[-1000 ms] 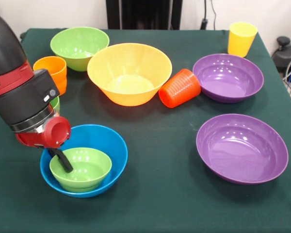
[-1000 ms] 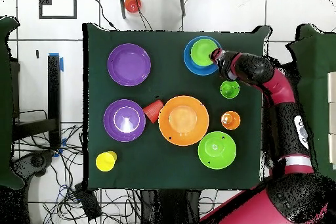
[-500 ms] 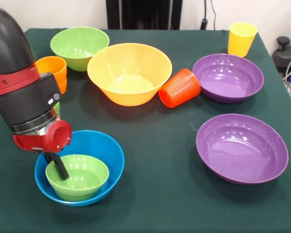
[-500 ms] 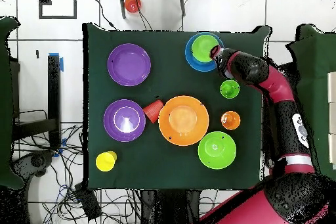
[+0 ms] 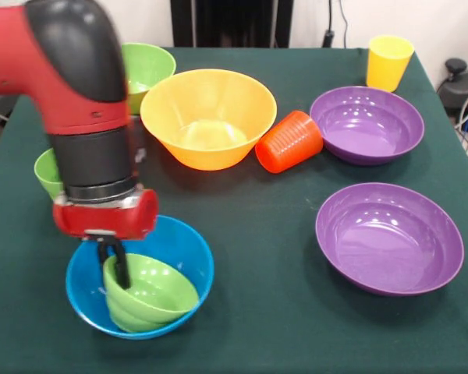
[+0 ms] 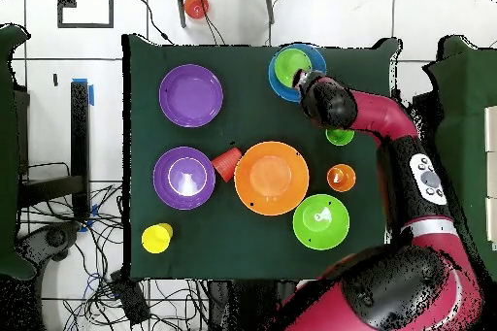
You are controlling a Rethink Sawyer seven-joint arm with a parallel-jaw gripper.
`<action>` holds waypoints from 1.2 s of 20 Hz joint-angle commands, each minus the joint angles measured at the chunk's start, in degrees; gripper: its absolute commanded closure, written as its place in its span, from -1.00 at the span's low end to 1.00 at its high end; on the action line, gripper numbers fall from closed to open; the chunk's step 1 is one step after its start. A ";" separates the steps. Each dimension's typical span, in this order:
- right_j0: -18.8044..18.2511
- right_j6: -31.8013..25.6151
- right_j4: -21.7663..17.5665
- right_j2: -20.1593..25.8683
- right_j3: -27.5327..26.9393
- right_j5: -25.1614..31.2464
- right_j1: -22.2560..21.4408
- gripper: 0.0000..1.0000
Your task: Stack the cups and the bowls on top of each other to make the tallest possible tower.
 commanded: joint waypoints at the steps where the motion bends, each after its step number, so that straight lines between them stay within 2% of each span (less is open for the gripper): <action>1: 9.85 16.49 -3.11 -13.74 7.15 -4.68 -2.31 1.00; 9: 11.70 16.84 0.96 -15.40 8.67 -8.06 -1.55 1.00; 24: 10.72 16.19 5.90 -16.76 9.91 -9.69 0.17 1.00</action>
